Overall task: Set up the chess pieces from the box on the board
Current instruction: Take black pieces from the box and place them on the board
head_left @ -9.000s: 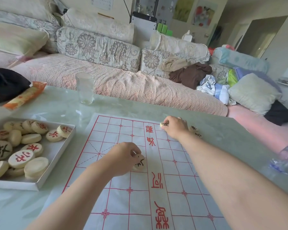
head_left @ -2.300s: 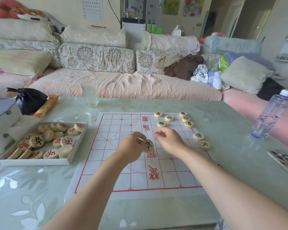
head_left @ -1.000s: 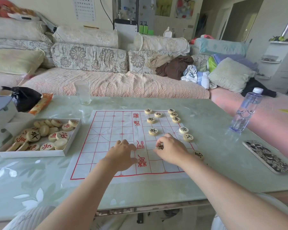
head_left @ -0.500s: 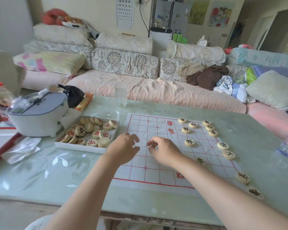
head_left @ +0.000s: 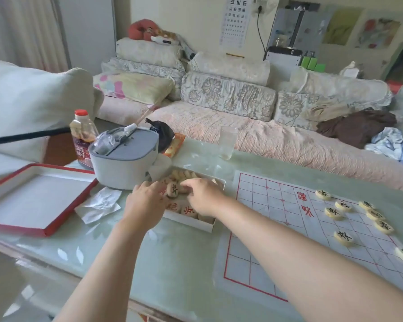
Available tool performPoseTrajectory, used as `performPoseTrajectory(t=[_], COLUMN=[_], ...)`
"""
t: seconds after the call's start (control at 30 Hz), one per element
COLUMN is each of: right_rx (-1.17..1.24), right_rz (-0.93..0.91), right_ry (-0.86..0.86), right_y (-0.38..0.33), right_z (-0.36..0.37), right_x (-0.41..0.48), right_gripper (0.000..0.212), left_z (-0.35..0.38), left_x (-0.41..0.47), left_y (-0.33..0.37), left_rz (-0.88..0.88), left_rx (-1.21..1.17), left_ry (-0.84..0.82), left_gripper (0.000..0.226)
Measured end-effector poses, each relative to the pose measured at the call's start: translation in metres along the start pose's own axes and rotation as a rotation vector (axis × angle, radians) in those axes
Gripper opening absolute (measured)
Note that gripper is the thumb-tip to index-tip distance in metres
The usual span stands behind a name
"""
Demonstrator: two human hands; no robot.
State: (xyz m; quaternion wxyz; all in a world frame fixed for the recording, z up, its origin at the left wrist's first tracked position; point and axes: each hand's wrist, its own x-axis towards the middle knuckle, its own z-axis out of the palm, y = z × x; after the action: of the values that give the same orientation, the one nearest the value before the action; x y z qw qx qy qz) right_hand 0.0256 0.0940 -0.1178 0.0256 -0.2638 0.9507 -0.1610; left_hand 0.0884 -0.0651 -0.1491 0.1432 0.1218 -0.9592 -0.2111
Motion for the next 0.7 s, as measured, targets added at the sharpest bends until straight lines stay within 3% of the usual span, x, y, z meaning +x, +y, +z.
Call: performPoseTrajectory(t=[0.2, 0.47, 0.7], right_rx=[-0.216, -0.25, 0.117], right_rz=[-0.009, -0.034, 0.099], right_ry=[-0.056, -0.026, 0.037], right_y=[-0.007, 0.012, 0.028], right_z=[0.013, 0.016, 0.013], right_x=[0.044, 0.057, 0.055], right_gripper=[0.059, 0.036, 0.022], left_z=[0.008, 0.021, 0.021], left_x=[0.016, 0.023, 0.026], left_y=[-0.004, 0.008, 0.017], left_rz=[0.044, 0.126, 0.116], left_rx=[-0.025, 0.113, 0.026], left_ry=[-0.018, -0.058, -0.038], left_gripper=[0.042, 0.047, 0.039])
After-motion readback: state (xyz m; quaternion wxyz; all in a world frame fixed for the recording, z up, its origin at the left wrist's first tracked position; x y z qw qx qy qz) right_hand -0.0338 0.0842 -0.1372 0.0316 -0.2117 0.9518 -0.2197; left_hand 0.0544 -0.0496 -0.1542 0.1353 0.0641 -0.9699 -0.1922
